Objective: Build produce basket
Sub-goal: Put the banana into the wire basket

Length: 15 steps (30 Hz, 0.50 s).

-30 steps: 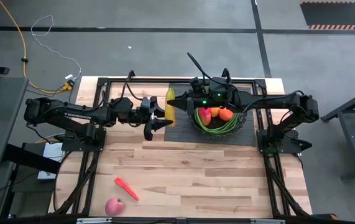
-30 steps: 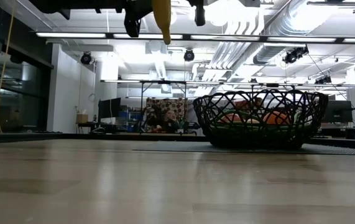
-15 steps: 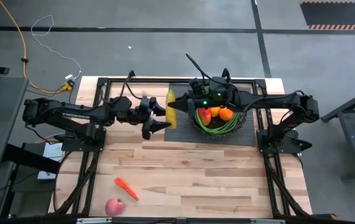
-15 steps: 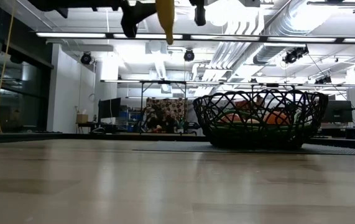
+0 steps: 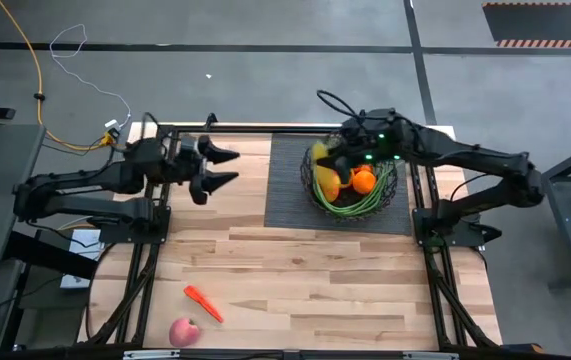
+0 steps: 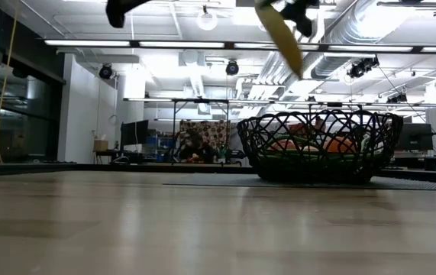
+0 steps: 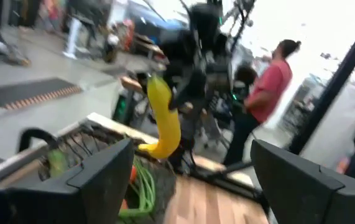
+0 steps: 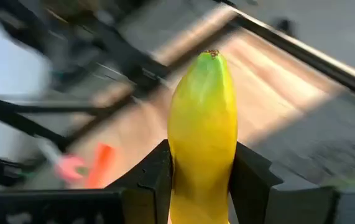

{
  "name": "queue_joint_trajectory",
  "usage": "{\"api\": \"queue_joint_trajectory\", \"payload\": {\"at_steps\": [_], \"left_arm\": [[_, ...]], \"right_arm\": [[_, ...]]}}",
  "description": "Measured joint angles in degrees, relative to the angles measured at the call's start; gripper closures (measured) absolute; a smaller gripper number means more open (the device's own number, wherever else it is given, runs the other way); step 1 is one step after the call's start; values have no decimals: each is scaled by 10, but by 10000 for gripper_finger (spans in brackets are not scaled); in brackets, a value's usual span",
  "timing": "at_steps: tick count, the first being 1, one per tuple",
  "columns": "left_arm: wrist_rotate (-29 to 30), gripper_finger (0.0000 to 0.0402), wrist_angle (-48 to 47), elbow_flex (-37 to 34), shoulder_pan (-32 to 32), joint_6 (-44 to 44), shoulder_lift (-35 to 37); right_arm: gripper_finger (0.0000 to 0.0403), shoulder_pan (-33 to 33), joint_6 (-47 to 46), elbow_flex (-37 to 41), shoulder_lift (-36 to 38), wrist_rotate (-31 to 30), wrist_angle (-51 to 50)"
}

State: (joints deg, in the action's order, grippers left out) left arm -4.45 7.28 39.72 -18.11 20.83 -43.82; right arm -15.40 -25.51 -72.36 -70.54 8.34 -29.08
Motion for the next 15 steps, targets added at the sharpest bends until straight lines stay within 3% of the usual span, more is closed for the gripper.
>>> {"api": "queue_joint_trajectory", "payload": {"at_steps": [3,6,15], "left_arm": [[29,88,1,0,0,-17,18],[48,88,1,0,0,-29,24],[53,88,0,0,0,-30,13]], "right_arm": [[289,0,29,0,26,-44,-88],[289,0,31,0,28,-52,-130],[289,1,80,0,-49,-91,-243]]}}
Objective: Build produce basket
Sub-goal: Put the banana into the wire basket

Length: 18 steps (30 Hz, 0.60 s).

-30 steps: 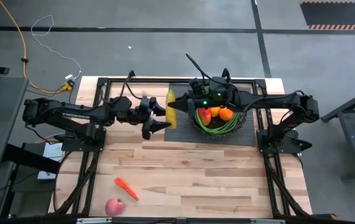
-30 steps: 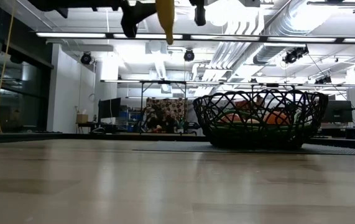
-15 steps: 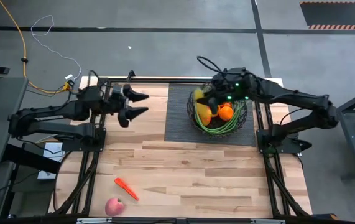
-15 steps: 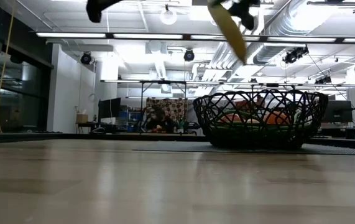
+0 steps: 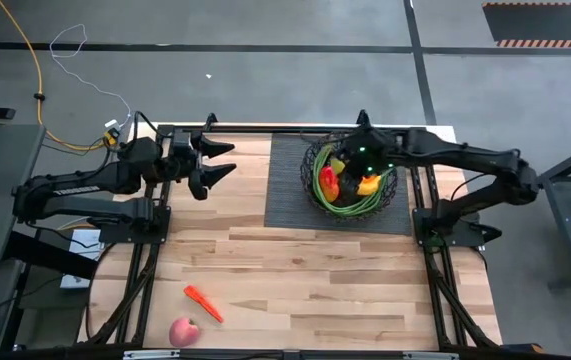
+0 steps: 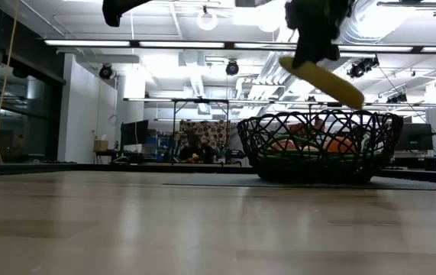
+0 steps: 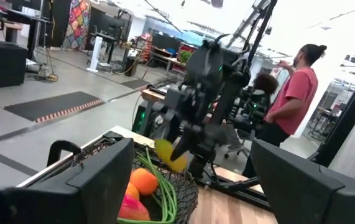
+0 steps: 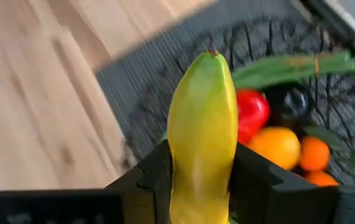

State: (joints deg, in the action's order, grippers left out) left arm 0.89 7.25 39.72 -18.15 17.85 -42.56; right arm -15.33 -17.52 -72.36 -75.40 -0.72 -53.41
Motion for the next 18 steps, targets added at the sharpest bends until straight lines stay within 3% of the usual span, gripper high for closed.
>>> {"api": "queue_joint_trajectory", "payload": {"at_steps": [11,18], "left_arm": [[0,88,0,0,0,0,0],[0,88,0,0,0,0,0]], "right_arm": [[289,40,37,0,-96,-4,-36],[289,61,9,0,-149,-53,-60]]}}
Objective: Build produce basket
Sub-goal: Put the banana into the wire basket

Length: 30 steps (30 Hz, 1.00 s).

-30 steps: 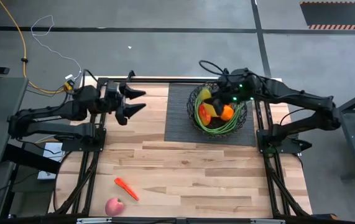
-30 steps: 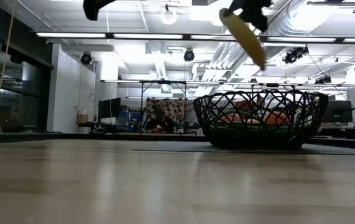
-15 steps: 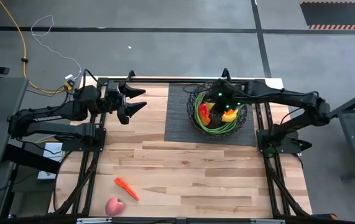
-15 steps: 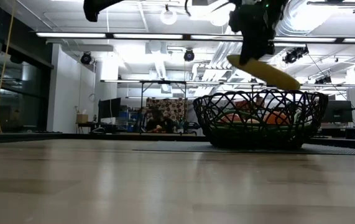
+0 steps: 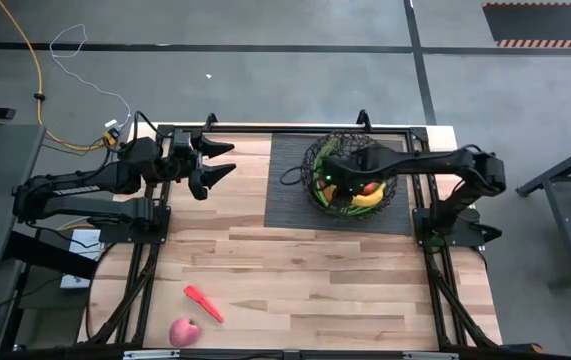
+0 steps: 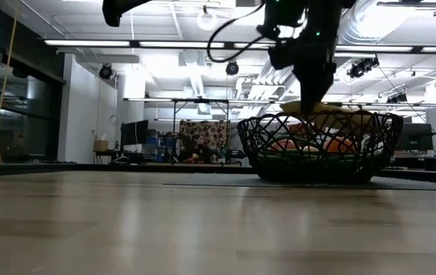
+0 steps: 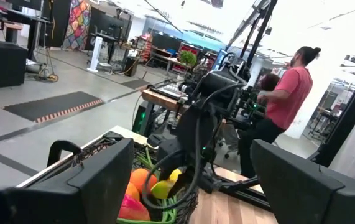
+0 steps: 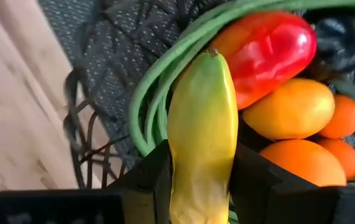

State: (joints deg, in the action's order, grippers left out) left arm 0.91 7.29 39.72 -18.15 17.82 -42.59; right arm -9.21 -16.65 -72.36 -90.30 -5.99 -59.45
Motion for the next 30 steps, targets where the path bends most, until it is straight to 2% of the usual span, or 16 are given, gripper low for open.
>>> {"api": "queue_joint_trajectory", "payload": {"at_steps": [8,17,21,24,30], "left_arm": [[0,88,0,0,0,0,0],[0,88,-1,0,0,0,0],[0,88,-2,0,0,4,0],[-2,88,-2,0,0,12,0],[-2,88,-2,0,0,15,0]], "right_arm": [[289,0,-13,0,-36,5,-3],[289,0,22,0,-42,5,2],[287,-1,47,0,-42,43,2],[276,-1,50,0,-42,67,7],[235,-1,49,0,-42,67,9]]}}
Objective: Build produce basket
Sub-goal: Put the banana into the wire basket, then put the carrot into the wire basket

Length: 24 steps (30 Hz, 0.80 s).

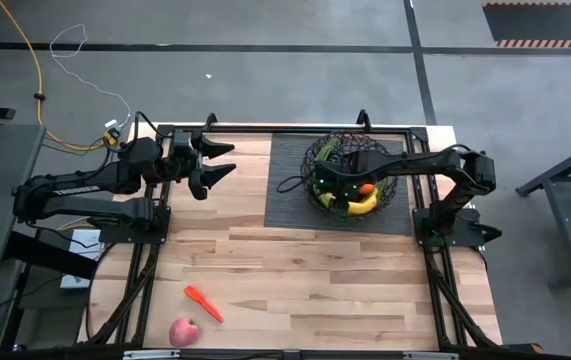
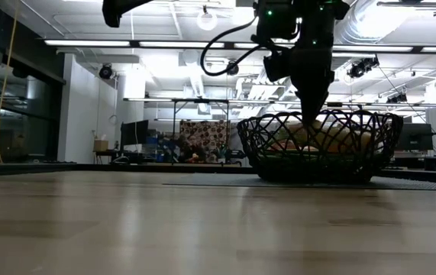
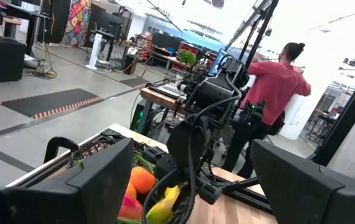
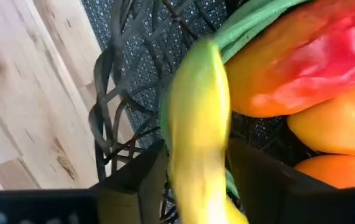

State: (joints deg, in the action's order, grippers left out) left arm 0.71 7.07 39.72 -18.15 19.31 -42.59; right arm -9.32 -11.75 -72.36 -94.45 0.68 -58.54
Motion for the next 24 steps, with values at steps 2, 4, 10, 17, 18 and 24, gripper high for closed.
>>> {"api": "queue_joint_trajectory", "payload": {"at_steps": [2,4,10,17,18,24], "left_arm": [[0,88,0,0,0,0,0],[0,88,0,0,0,0,0],[0,88,0,0,0,1,0],[0,88,0,0,0,1,1],[0,88,0,0,0,1,1],[-22,88,0,0,0,2,2]], "right_arm": [[219,0,-1,0,0,-4,0],[201,0,-1,0,0,-4,0],[160,0,0,0,0,-5,0],[153,0,43,1,42,-40,-49],[153,0,43,1,59,-50,-58],[153,0,27,56,207,-56,-1]]}}
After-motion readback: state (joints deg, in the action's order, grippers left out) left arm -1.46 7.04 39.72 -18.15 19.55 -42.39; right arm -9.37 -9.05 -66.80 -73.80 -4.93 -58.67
